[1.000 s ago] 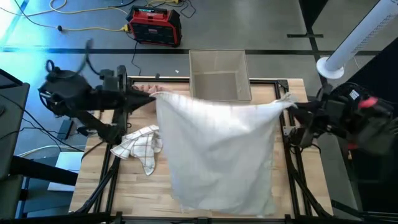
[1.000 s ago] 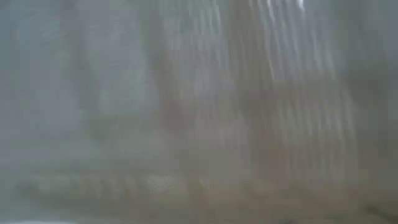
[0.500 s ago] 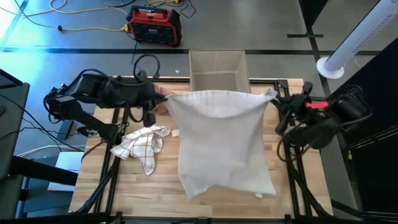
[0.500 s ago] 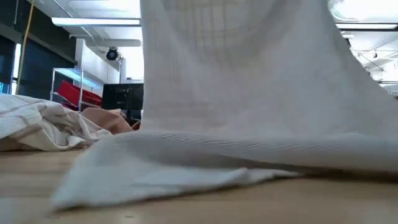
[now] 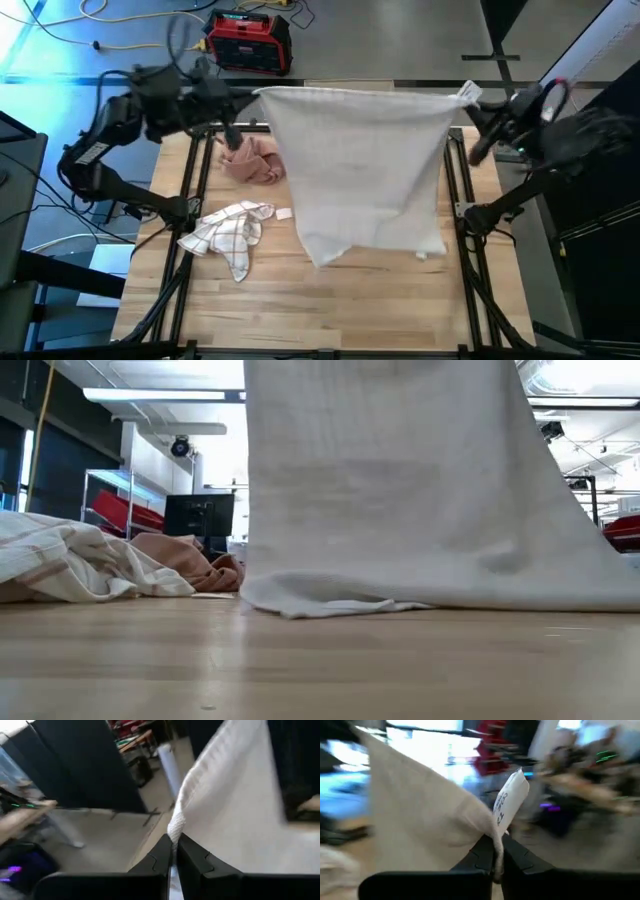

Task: Fold towel
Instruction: Fold the white striped towel

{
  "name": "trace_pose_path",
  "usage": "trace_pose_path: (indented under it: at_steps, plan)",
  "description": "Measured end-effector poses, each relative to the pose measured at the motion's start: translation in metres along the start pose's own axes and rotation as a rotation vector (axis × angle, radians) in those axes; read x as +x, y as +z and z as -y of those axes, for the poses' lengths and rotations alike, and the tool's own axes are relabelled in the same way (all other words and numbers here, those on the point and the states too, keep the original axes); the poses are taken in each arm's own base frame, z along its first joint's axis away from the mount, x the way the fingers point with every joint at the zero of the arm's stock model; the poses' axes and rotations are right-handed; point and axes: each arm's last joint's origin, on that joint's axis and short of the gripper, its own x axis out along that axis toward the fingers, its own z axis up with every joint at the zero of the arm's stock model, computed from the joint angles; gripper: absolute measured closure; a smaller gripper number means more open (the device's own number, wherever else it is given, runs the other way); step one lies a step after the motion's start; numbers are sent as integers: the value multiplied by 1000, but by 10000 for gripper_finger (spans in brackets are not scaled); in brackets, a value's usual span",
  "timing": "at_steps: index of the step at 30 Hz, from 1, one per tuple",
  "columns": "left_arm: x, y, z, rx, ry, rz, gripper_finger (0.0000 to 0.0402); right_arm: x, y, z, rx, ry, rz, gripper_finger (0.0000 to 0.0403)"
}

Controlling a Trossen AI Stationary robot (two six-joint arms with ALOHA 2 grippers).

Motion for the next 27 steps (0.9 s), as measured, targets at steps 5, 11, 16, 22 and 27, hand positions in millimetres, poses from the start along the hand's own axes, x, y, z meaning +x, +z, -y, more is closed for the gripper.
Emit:
trace_pose_path:
  at_steps: [5,11,16,22,27]
  plan:
    - [-34,4,6,-238,-304,91,395,1,10,-23,89,462,-24,403]
    - [-63,13,26,-384,-582,154,395,4,19,-76,94,842,10,403]
    - [-72,28,53,-430,-749,235,395,-12,31,-110,34,1036,197,403]
    - [-86,53,86,-404,-906,463,395,-45,42,-132,-99,1122,515,403]
    - [-104,69,79,-394,-904,605,395,-77,52,-128,-196,1035,784,403]
